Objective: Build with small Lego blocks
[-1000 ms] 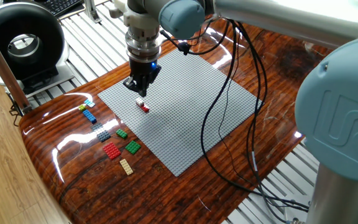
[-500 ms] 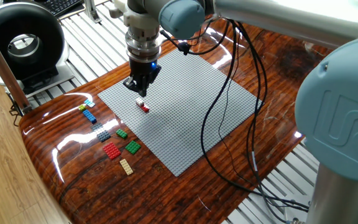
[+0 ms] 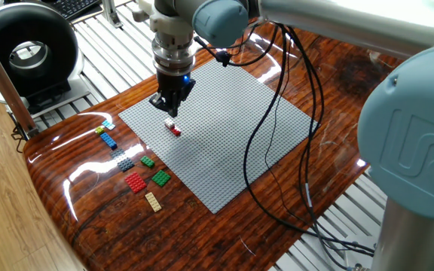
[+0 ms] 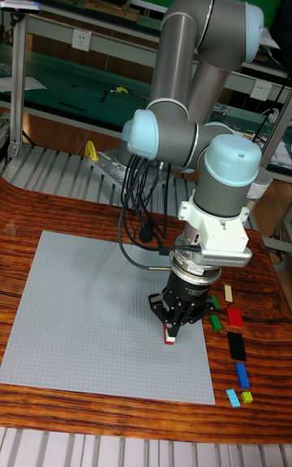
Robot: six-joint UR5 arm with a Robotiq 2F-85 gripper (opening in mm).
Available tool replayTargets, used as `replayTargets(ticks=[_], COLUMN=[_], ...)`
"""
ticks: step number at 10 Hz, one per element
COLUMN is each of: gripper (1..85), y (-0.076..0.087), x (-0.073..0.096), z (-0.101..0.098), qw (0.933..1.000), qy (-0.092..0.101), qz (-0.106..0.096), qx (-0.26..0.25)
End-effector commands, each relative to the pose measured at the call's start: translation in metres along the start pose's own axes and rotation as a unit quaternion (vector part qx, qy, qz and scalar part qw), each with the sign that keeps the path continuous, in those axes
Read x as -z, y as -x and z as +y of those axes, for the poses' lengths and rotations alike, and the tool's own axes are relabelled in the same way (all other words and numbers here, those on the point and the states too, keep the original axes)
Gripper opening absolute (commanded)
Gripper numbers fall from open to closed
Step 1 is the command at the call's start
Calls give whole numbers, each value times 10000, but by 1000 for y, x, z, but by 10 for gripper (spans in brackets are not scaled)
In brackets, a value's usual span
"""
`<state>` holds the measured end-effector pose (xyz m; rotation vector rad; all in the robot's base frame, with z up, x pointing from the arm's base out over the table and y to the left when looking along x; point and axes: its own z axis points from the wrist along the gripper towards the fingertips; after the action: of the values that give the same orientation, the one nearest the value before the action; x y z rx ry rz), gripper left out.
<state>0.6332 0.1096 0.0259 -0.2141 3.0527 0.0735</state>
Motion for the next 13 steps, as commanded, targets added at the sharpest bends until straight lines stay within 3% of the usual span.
replayTargets(ticks=[1,4,5,7,8,11,13], gripper=[13,13,13,13,13,13,13], y=[4,8,4,-12,-16,-12,-1], x=[-5,-11,-3,36,42,37,29], z=[5,5,1,0,3,-1,1], qw=[10000,9999,9999,9998,9996,9998,9998], qy=[59,50,54,130,156,119,93], qz=[-53,-114,-84,177,204,155,-35], qx=[-56,-33,13,-13,-98,-66,-166])
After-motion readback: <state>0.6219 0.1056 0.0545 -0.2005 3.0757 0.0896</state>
